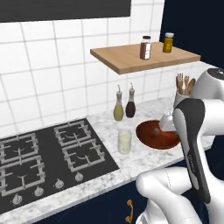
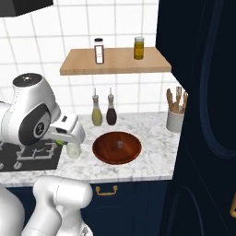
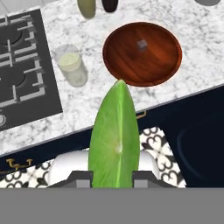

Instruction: Grab a lemon wedge from the fridge and one ice cube from the ice bowl, and put them in the glass of lemonade.

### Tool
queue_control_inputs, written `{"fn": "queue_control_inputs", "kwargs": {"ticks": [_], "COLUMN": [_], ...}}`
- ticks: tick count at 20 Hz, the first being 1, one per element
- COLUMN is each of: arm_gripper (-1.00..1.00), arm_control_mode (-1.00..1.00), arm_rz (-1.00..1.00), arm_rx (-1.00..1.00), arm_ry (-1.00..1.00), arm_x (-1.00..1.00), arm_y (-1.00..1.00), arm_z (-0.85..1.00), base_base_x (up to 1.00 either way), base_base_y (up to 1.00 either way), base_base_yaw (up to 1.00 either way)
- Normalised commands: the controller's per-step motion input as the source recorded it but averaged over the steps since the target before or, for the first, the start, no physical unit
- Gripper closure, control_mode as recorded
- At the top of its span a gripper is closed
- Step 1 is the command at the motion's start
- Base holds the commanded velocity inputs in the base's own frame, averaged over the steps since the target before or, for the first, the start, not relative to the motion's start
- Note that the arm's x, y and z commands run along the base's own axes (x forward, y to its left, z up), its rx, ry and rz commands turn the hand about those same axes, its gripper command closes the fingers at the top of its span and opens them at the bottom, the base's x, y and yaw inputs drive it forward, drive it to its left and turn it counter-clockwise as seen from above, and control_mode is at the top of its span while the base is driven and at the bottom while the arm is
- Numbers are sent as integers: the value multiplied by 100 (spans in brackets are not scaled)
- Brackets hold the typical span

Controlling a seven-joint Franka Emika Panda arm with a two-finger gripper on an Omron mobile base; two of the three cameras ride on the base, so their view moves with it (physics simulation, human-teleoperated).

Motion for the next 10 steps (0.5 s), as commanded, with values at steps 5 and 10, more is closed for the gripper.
{"fn": "queue_control_inputs", "kwargs": {"ticks": [5, 10], "arm_gripper": [100, 100], "arm_control_mode": [100, -100], "arm_rz": [0, 3], "arm_rx": [0, 0], "arm_ry": [0, 2], "arm_x": [0, 14], "arm_y": [0, 6], "arm_z": [0, 0], "base_base_x": [0, 9], "base_base_y": [0, 3], "base_base_yaw": [0, 0]}}
